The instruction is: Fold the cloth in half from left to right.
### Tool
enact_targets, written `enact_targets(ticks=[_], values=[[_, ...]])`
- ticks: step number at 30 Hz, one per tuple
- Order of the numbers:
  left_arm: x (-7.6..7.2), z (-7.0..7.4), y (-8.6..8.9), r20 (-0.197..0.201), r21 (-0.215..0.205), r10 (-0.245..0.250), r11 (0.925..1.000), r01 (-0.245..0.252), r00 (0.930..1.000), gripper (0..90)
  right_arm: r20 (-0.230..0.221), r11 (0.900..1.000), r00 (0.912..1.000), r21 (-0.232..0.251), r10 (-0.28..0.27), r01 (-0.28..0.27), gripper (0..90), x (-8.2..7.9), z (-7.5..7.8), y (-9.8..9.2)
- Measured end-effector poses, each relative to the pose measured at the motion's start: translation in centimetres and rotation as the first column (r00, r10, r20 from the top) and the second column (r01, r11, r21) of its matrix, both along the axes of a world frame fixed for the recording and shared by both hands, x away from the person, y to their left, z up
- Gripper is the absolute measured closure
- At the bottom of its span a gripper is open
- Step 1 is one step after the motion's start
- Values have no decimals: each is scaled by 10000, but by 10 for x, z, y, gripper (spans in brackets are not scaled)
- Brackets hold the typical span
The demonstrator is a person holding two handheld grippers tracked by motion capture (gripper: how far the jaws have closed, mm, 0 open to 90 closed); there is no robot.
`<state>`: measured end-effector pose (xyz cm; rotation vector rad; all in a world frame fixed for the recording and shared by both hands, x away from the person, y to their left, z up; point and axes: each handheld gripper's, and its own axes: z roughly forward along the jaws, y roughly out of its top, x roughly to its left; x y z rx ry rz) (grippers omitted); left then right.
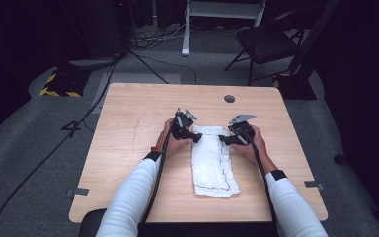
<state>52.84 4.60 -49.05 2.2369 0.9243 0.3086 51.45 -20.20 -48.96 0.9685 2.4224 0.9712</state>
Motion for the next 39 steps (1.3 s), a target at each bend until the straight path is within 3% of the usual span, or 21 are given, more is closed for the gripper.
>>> enact_targets(ticks=[5, 10, 12, 14, 17, 20, 22, 24, 27, 29, 34, 39], values=[[2, -2, -3, -49, 274, -222, 9994, 224, 9997, 190, -177, 9999, 9998, 113, -90, 92, 367, 5, -3, 0], [3, -4, -1, -289, -39, -368, 9993, 367, 9989, 256, -425, 9982, 9980, 393, 464, -447, 564, 6, -3, 0], [3, -4, 0, -292, -32, -508, 9987, 507, 9983, 265, -339, 9977, 9976, 338, 596, -584, 655, 5, -2, 2], [2, -4, 0, -276, -70, -761, 9971, 760, 9967, 331, -100, 9976, 9977, 207, 668, -666, 767, 5, 0, 5], [2, -3, 0, -281, -72, -780, 9969, 778, 9966, 350, 116, 9953, 9953, 55, 965, -966, 840, 6, 2, 8], [3, -4, 0, -223, -60, -652, 9979, 651, 9976, 324, 364, 9955, 9948, -49, 948, -947, 856, 8, 5, 11], [4, -6, 0, -240, -126, -477, 9988, 474, 9986, 257, 662, 9960, 9938, -65, 890, -887, 856, 10, 7, 15], [4, -6, 1, -208, -121, -517, 9986, 514, 9984, 247, 732, 9954, 9928, -13, 952, -953, 857, 12, 8, 19], [4, -6, 2, -205, -163, -596, 9981, 593, 9980, 258, 772, 9947, 9919, -307, 1006, -985, 835, 14, 5, 26], [4, -6, 2, -167, -282, -740, 9969, 735, 9971, 329, 854, 9963, 9934, -461, 763, -725, 686, 16, 1, 28], [3, -3, 5, -350, -356, -1149, 9929, 1136, 9928, 554, 694, 9993, 9971, -207, 318, -304, 533, 20, -4, 23], [3, -3, 9, -462, -498, -1292, 9907, 1269, 9905, 689, 194, 9995, 9995, 164, 265, -268, 416, 22, -3, 15]])
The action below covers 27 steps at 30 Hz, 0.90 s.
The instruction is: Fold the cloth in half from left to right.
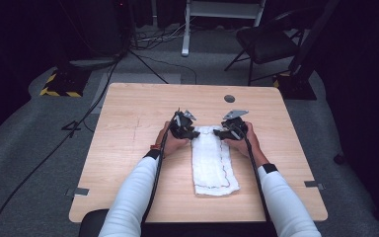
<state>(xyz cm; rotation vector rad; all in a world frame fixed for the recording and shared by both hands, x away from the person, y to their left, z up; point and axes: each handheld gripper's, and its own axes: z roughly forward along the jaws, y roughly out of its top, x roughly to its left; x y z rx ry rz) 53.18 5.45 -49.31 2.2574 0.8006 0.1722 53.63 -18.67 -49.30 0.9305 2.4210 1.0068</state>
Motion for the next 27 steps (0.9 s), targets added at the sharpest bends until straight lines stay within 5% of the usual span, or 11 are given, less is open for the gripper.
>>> enact_targets(ticks=[11, 14, 21, 27], values=[[-2, 1, 1, 78, 120, -202, 9997, 201, 9998, 770, -835, 9995, 9965, 293, 99, -75, 375, 3, -1, -6], [-2, 1, 0, 186, 212, -278, 9994, 274, 9994, 776, -979, 9983, 9945, 484, 383, -337, 428, 5, -2, -6], [-1, 1, 2, 153, 104, -310, 9995, 308, 9994, 783, -1193, 9929, 9892, 925, 856, -748, 716, 5, -1, -5], [2, 5, -1, 618, 511, -89, 9987, 57, 9981, 797, -882, 9947, 9913, 427, 975, -940, 818, 3, 3, 1]])
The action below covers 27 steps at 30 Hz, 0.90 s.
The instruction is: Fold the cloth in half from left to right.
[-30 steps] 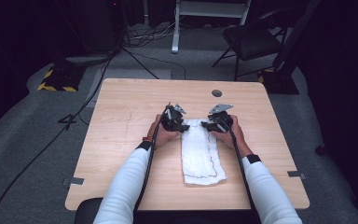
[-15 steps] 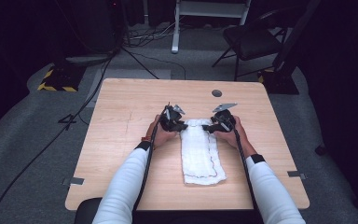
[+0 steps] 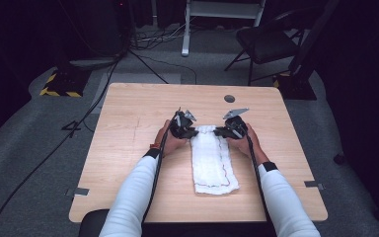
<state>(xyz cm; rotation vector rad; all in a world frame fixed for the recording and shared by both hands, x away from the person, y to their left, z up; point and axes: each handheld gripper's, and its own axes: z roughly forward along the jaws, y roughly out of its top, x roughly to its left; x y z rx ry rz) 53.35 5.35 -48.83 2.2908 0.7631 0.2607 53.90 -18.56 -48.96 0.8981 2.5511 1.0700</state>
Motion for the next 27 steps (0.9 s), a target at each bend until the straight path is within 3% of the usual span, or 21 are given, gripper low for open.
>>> enact_targets(ticks=[5, 11, 20, 25, 27], values=[[7, 14, 3, 432, -351, 402, 9986, -387, 9983, 807, 653, 9994, 9974, 122, -318, 311, 832, 0, 8, 1], [12, 35, 2, 1082, -580, 775, 9958, -715, 9911, 814, 1574, 9971, 9852, 457, -678, 613, 835, -1, 26, 1], [9, 61, -1, 1980, -910, 579, 9950, -405, 9785, 817, 2481, 9940, 9639, 737, -968, 808, 837, -6, 57, -6], [6, 72, -2, 2251, -869, 544, 9956, -355, 9728, 818, 2806, 9952, 9560, 697, -856, 686, 838, -12, 67, -7], [5, 74, -3, 2226, -859, 513, 9958, -329, 9736, 818, 2917, 9948, 9525, 747, -878, 688, 838, -14, 71, -8]])
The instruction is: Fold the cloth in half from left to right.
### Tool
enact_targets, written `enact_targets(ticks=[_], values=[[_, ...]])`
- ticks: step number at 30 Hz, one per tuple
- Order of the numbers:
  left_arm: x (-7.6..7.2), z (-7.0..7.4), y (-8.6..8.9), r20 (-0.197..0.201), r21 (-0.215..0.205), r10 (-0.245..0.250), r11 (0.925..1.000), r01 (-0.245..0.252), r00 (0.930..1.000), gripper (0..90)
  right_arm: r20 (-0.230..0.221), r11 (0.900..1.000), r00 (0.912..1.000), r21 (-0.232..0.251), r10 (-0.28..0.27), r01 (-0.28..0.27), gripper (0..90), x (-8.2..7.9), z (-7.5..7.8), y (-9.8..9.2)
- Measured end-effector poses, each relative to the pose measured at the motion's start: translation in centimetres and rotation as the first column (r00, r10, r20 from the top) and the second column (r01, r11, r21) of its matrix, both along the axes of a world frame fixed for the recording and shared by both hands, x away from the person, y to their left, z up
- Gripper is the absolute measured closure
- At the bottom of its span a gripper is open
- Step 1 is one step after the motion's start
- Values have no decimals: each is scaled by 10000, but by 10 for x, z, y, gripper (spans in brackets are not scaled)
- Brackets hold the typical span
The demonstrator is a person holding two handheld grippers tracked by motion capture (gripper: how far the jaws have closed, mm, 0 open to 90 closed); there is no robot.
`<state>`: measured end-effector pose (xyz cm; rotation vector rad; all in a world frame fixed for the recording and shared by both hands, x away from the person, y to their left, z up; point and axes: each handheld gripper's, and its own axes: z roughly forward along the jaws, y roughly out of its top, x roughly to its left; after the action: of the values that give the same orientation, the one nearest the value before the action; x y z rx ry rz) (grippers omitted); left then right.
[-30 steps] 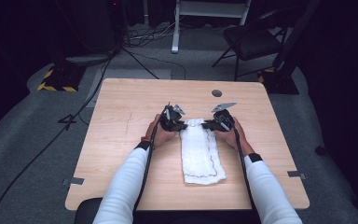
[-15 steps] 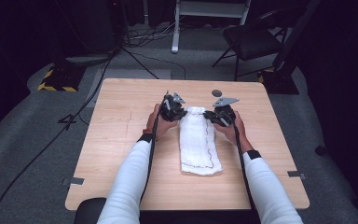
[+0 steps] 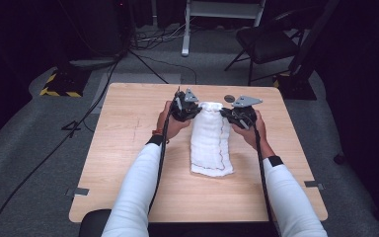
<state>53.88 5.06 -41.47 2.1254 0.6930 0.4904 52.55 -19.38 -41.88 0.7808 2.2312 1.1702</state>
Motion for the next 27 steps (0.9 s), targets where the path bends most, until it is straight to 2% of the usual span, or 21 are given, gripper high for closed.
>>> enact_targets(ticks=[6, 10, 21, 27], values=[[-9, -1, 3, 112, 122, -452, 9989, 450, 9989, 816, 150, 9997, 9996, -69, 251, -250, 839, -9, 4, -1], [-17, -4, 6, 95, -51, -718, 9974, 719, 9974, 814, 179, 9989, 9989, -211, 425, -421, 840, -16, 3, -2], [-42, -15, 17, -146, -409, -1429, 9890, 1422, 9896, 816, -31, 9935, 9935, 67, 1136, -1136, 841, -41, -6, -7], [-54, -21, 18, -175, -393, -1717, 9845, 1709, 9850, 818, -66, 9880, 9882, 190, 1532, -1530, 841, -55, -10, -11]])
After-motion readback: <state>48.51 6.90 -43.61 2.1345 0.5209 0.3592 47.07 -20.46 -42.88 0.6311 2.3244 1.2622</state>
